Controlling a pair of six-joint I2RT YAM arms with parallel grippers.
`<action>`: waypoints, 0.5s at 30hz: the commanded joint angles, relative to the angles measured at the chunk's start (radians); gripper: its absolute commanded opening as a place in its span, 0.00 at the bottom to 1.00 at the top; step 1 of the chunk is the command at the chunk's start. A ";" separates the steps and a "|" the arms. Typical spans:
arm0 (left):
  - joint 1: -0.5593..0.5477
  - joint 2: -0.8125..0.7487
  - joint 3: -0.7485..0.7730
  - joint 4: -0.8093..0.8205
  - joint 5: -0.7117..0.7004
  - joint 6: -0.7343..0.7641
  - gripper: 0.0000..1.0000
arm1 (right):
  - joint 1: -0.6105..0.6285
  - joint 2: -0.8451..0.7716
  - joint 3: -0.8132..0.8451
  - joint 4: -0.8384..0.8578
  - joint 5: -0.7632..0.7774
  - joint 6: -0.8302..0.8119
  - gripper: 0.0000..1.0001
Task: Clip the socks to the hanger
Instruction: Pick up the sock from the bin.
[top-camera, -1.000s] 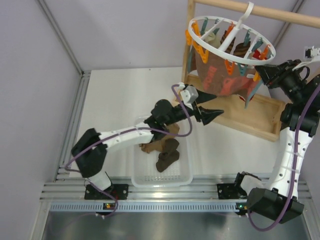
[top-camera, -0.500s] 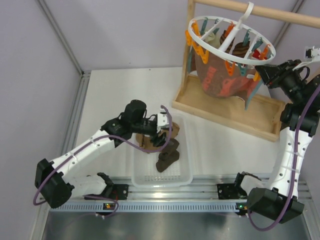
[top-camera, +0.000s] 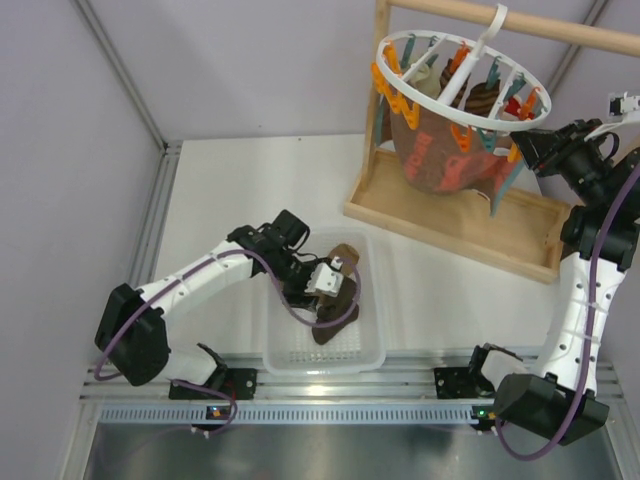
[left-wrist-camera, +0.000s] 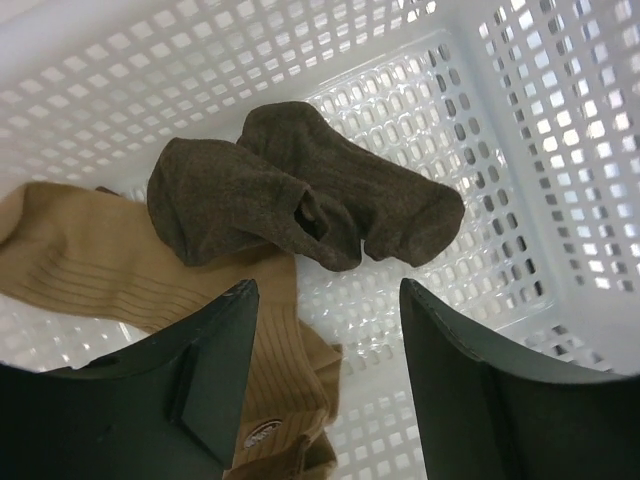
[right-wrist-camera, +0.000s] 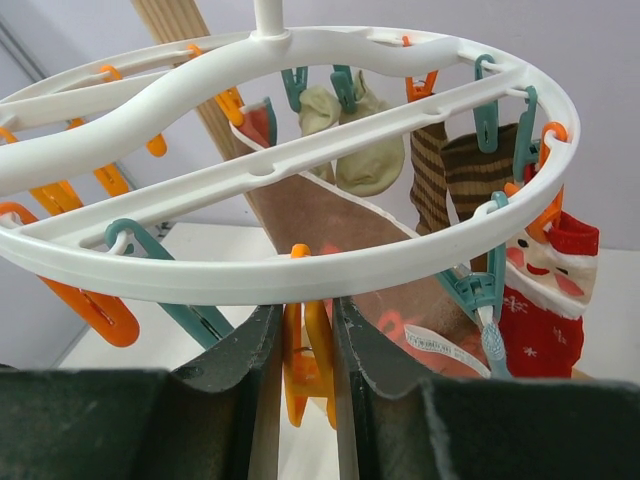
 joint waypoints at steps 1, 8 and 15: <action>-0.005 -0.044 -0.027 -0.061 0.043 0.379 0.64 | -0.001 0.013 0.011 -0.012 0.003 -0.006 0.00; -0.031 0.037 -0.009 -0.060 0.034 0.793 0.66 | -0.001 0.017 0.015 -0.028 0.005 -0.017 0.00; -0.047 0.094 -0.047 -0.023 0.000 1.097 0.68 | -0.001 0.025 0.025 -0.037 0.003 -0.022 0.00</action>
